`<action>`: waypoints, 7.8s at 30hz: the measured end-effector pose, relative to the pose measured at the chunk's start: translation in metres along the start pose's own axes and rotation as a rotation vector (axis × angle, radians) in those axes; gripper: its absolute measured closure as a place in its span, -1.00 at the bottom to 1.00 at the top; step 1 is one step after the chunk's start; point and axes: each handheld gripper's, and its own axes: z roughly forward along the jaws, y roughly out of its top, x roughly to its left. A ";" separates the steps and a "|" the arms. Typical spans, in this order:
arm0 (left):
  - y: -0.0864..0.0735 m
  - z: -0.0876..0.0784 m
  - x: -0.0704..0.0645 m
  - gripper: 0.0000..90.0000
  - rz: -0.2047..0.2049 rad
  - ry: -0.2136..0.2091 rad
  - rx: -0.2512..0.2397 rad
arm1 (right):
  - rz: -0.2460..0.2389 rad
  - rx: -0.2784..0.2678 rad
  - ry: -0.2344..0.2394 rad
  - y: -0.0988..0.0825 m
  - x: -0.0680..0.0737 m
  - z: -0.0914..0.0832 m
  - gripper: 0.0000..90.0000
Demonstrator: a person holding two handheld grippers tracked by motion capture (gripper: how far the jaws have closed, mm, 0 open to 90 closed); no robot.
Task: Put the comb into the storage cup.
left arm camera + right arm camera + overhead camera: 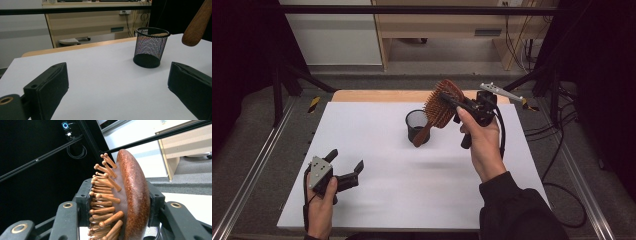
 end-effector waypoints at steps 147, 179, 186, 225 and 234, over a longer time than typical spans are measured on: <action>0.001 0.004 -0.001 -0.92 0.012 -0.042 -0.002 | -0.048 0.121 -0.145 -0.017 -0.050 0.117 0.12; 0.000 0.005 -0.002 -0.92 0.005 -0.057 0.003 | -0.005 0.156 -0.126 -0.023 -0.057 0.126 0.11; 0.000 0.006 -0.003 -0.92 0.004 -0.057 0.004 | 0.004 0.155 -0.129 -0.022 -0.063 0.128 0.09; -0.001 0.007 -0.004 -0.92 0.008 -0.066 0.013 | -0.075 0.168 -0.194 -0.022 -0.078 0.127 -0.10; -0.001 0.007 -0.005 -0.92 0.010 -0.068 0.016 | -0.077 0.173 -0.196 -0.021 -0.078 0.126 -0.11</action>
